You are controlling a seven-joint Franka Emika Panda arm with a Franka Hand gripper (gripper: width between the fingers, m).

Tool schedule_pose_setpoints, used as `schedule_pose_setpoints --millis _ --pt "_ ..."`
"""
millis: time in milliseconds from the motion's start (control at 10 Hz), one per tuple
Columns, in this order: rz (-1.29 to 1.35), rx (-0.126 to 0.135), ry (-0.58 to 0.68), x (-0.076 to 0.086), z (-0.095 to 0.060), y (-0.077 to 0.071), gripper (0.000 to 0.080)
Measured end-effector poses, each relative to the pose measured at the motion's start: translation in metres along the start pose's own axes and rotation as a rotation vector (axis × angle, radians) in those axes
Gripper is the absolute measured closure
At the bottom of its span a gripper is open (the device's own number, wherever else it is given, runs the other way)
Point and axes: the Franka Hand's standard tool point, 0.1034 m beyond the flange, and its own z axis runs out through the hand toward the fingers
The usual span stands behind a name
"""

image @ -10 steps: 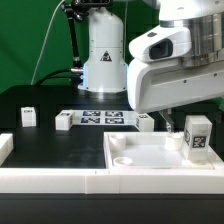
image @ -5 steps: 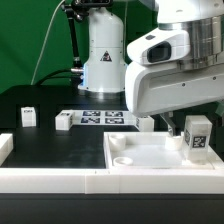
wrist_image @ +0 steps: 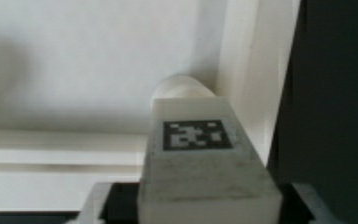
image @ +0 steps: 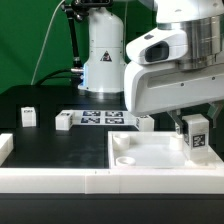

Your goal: Assemble one leg

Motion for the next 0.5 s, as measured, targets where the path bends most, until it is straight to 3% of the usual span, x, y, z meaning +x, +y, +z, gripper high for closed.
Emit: schedule_pose_setpoints --millis 500 --pt "0.557 0.019 0.069 -0.0006 0.0001 0.0027 0.0508"
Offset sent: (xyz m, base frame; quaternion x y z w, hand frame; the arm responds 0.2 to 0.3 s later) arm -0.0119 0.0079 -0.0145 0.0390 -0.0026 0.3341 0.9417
